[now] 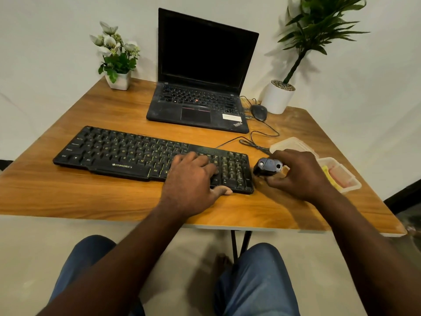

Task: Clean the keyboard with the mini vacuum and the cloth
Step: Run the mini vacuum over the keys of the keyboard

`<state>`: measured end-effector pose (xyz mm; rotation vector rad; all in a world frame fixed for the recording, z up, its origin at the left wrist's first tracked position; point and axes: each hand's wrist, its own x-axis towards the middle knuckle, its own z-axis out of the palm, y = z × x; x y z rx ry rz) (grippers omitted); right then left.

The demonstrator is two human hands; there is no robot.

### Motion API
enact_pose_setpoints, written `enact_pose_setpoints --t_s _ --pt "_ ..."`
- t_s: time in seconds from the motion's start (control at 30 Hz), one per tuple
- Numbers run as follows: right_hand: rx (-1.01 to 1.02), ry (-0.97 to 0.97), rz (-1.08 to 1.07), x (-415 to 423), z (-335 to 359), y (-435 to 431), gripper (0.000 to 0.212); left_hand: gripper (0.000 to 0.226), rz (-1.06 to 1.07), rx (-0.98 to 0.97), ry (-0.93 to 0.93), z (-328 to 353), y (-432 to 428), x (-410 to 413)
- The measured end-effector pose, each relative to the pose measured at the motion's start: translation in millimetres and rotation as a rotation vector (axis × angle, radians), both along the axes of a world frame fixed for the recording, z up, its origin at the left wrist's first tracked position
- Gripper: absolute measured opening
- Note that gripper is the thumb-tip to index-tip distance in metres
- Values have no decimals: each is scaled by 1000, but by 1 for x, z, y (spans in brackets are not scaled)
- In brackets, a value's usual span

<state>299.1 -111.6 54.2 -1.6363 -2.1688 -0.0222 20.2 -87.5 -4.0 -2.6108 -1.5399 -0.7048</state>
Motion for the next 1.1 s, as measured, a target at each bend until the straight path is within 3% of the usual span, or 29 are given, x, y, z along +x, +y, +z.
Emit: enact_pose_setpoints --t_s 0.13,0.3,0.63,0.8,0.9,1.1 --pt "112 109 45 -23 2 19 34 73 -4 -13 13 1 -1 1" --pt "13 102 170 -75 -2 47 35 68 -1 -14 -5 2 -2 -1" --pt "-34 74 32 -10 9 24 27 74 -1 -27 23 4 -1 -2" --pt "-6 146 127 -54 6 27 29 70 -3 -28 8 4 -2 -1" --pt "-40 87 197 -82 3 34 33 69 1 -26 -8 2 -3 -2" --pt "-61 26 107 -35 5 15 30 72 1 -28 -2 3 -3 -1"
